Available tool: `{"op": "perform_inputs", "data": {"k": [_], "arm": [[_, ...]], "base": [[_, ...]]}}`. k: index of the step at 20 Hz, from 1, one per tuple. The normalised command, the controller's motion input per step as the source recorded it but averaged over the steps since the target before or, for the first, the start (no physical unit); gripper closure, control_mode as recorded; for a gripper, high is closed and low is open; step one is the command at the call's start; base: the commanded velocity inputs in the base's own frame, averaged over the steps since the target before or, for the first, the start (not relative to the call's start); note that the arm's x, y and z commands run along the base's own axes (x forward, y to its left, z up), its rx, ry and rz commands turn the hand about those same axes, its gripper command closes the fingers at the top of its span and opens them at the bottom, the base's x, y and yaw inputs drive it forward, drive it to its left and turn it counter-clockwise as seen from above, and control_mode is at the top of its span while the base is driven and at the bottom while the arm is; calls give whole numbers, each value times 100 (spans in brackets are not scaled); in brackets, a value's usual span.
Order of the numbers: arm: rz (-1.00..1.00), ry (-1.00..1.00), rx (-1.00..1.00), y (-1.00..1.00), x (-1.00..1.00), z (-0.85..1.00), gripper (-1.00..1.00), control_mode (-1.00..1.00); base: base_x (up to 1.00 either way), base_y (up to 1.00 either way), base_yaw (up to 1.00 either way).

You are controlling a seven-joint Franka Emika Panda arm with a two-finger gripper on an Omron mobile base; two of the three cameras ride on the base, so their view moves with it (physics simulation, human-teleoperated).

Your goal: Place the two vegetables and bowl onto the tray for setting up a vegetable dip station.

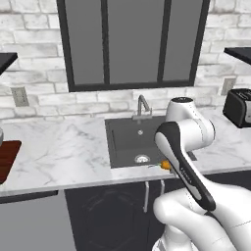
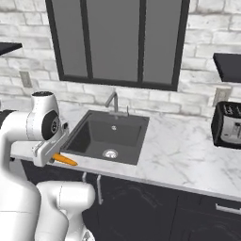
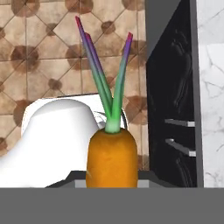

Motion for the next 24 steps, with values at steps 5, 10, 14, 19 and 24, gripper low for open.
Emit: {"op": "perform_inputs", "data": {"k": [5, 10, 14, 19, 24], "arm": [[0, 0, 0, 0, 0, 0, 100, 100], [0, 0, 0, 0, 0, 0, 100, 100], [0, 0, 0, 0, 0, 0, 100, 100], [0, 0, 0, 0, 0, 0, 100, 100], [0, 0, 0, 0, 0, 0, 100, 100]], "base": [[0, 74, -1], [0, 75, 0], [1, 74, -4], [1, 74, -3], [1, 75, -2]]}}
